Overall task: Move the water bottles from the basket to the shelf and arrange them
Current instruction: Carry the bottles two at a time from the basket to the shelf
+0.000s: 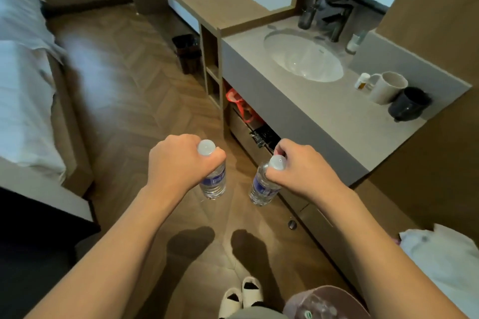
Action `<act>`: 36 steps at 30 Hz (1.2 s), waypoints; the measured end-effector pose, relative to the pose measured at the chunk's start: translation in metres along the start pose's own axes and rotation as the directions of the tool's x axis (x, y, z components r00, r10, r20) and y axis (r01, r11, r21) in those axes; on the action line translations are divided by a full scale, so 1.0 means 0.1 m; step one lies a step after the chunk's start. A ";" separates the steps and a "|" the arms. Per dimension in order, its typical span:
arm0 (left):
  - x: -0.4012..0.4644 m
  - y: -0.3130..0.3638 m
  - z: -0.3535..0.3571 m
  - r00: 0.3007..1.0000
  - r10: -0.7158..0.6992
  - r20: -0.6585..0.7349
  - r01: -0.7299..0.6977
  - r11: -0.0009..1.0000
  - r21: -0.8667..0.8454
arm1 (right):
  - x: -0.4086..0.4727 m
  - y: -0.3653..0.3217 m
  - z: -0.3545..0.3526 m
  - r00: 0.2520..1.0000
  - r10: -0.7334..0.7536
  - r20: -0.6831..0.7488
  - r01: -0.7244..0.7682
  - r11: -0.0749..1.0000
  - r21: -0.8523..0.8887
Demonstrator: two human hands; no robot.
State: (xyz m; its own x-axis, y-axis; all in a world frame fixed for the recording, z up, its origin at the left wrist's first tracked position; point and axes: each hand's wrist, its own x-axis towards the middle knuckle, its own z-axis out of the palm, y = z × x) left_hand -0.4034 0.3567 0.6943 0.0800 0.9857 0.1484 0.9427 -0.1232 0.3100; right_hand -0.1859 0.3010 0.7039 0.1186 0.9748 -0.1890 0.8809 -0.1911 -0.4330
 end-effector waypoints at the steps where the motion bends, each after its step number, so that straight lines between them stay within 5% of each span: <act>1: 0.00 -0.03 -0.02 1.000 -0.027 -0.013 0.028 1.000 0.006 | 0.05 -0.04 0.01 1.000 -0.025 0.002 0.025 1.000 0.002; 12: -0.02 -0.20 -0.04 0.969 -0.226 -0.099 0.235 0.968 0.089 | 0.57 -0.32 0.06 0.951 -0.298 0.080 0.298 0.954 0.012; 20: 0.35 -0.41 -0.09 0.950 -0.292 -0.108 0.300 0.951 0.077 | 1.04 -0.56 0.07 0.941 -0.329 0.086 0.328 0.944 0.027; 36: 2.50 -1.40 -0.23 0.990 -0.104 -0.092 0.106 0.994 0.017 | 2.74 -1.67 0.09 0.976 -0.216 -0.021 0.217 0.975 0.052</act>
State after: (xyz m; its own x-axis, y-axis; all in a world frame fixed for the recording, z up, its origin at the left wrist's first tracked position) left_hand -0.5227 0.6176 0.7092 -0.0488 0.9783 0.2012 0.9512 -0.0159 0.3081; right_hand -0.3047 0.5990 0.7160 -0.0650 0.9952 -0.0728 0.8608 0.0190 -0.5085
